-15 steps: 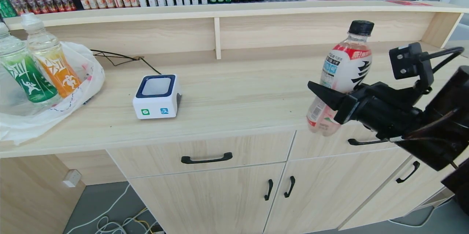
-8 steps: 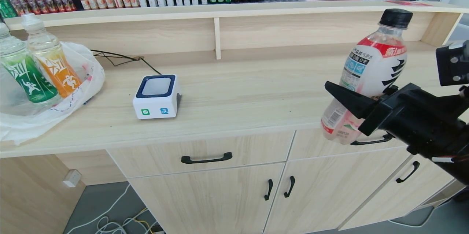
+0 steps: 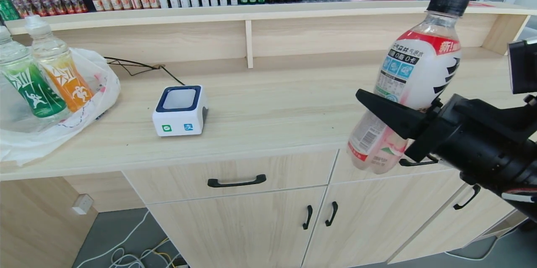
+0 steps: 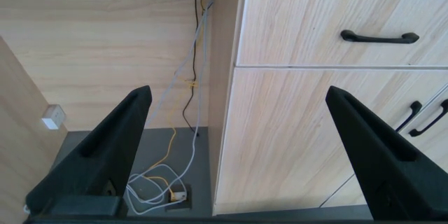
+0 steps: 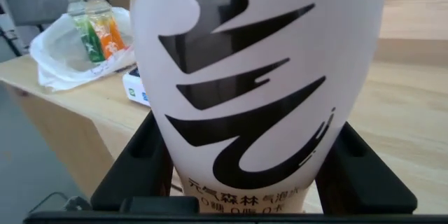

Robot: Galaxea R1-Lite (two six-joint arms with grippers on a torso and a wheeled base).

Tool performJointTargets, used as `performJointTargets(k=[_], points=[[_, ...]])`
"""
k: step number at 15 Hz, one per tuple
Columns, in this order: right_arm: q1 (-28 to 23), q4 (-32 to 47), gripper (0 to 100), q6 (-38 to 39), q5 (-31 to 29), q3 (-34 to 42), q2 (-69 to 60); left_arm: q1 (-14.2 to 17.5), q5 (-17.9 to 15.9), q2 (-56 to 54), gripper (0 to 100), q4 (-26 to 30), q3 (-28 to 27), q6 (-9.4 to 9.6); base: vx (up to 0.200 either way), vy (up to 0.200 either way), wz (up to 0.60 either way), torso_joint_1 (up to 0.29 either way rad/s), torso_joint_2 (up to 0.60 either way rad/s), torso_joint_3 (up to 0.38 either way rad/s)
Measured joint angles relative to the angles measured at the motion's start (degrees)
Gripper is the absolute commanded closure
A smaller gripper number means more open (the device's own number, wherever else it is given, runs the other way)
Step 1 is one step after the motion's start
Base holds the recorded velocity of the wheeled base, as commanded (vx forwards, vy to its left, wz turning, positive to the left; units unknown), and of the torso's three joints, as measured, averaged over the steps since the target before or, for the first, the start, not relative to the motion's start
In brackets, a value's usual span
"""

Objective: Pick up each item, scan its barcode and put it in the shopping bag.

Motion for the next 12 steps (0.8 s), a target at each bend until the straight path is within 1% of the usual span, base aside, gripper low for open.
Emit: performJointTargets(k=[2, 3, 6, 8, 9, 11, 12], points=[[2.9, -0.1, 100, 1.8, 3.8, 0.3, 0.0, 0.0, 0.0, 0.0, 0, 0.0, 0.0, 0.00, 0.000, 0.000, 0.00, 0.000, 0.00, 0.000], [3.9, -0.7, 100, 3.3, 7.1, 0.7, 0.0, 0.0, 0.0, 0.0, 0, 0.0, 0.0, 0.02, 0.000, 0.000, 0.00, 0.000, 0.00, 0.000], [5.3, -2.7, 100, 5.7, 12.3, -0.7, 2.4, 0.0, 0.0, 0.0, 0, 0.0, 0.0, 0.00, 0.000, 0.000, 0.00, 0.000, 0.00, 0.000], [6.8, -10.3, 100, 6.3, 17.2, -2.6, 6.4, 0.0, 0.0, 0.0, 0, 0.0, 0.0, 0.00, 0.000, 0.000, 0.00, 0.000, 0.00, 0.000], [7.5, -14.2, 100, 7.5, 18.7, -3.0, 8.6, 0.0, 0.0, 0.0, 0, 0.0, 0.0, 0.00, 0.000, 0.000, 0.00, 0.000, 0.00, 0.000], [8.3, -21.1, 100, 13.8, 21.3, -3.9, 12.7, 0.0, 0.0, 0.0, 0, 0.0, 0.0, 0.02, 0.000, 0.000, 0.00, 0.000, 0.00, 0.000], [8.5, -22.5, 100, 16.4, 24.2, -4.4, 14.1, 0.0, 0.0, 0.0, 0, 0.0, 0.0, 0.02, 0.000, 0.000, 0.00, 0.000, 0.00, 0.000]])
